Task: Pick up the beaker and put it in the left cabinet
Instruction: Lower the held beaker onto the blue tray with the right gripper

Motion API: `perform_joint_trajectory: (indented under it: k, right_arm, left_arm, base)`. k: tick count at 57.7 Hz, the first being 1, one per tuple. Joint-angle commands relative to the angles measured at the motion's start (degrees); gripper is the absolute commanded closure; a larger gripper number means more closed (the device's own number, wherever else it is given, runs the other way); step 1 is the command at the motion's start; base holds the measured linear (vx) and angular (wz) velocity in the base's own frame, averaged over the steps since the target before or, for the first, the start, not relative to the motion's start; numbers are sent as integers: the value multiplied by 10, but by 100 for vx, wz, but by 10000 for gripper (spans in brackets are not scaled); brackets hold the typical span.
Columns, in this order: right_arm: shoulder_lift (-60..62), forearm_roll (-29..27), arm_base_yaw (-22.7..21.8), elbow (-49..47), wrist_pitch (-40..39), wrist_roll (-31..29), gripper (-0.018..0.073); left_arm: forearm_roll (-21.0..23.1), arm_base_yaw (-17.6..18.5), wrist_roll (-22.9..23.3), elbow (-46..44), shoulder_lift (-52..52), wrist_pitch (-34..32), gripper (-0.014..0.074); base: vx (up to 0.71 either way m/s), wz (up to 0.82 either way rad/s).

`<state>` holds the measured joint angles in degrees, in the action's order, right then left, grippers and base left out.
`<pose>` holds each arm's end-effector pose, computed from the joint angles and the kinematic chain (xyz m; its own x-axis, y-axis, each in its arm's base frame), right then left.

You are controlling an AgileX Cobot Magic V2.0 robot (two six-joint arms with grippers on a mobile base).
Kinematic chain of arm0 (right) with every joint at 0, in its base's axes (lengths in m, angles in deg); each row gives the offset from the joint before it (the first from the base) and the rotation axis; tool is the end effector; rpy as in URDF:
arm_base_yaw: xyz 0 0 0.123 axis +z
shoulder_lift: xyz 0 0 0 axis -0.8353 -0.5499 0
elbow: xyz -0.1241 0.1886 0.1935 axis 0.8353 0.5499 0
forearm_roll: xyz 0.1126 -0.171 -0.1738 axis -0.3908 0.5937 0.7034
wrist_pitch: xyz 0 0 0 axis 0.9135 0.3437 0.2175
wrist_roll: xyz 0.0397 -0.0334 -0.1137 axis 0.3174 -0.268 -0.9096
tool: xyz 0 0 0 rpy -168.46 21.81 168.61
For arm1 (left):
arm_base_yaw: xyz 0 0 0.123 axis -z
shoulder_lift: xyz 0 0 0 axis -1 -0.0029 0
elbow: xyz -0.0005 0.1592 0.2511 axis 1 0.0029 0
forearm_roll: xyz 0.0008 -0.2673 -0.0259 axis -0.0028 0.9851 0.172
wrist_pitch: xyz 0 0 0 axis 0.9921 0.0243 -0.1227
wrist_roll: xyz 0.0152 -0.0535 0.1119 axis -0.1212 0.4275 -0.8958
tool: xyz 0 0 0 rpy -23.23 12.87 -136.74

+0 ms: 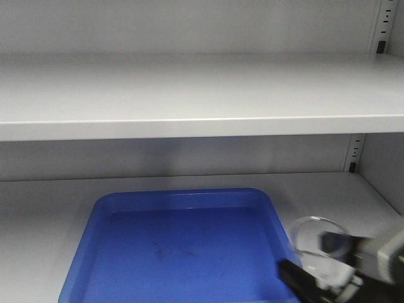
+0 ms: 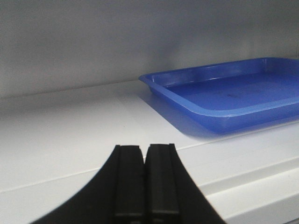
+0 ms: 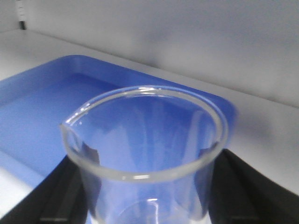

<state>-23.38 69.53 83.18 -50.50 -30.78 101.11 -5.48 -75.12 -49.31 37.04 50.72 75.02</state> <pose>0.2194 0.1252 0.3018 -0.1123 -0.2193 -0.9692 -0.5638 0.8172 -0.1196 0.0923 -0.0242 0.2038 0.0713 0.0488 -0.9963 0.2502 0.9660 0.0652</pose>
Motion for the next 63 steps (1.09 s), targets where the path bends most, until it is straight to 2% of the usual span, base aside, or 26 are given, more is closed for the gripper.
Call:
perform_joint_trajectory:
  k: [1, 16, 27, 48, 63]
  right_arm:
    - [-77, -13, -3, -67, -96, 1, 562]
    - [-303, -24, -3, -218, -240, -2, 562]
    - [-393, -24, -2, -276, -305, -2, 560]
    - [-444, -28, -2, -288, -297, -3, 527]
    - [-447, -28, -2, -288, -298, -2, 417]
  left_arm:
    - [4, 2, 2, 9, 10, -48, 595]
    - [4, 2, 2, 9, 10, -48, 595]
    - [4, 2, 2, 9, 10, -48, 595]
    - [4, 2, 2, 9, 10, -48, 595]
    - [4, 2, 2, 9, 10, -48, 595]
  base:
    - [0, 0]
    - [0, 0]
    - [0, 0]
    - [0, 0]
    - [0, 0]
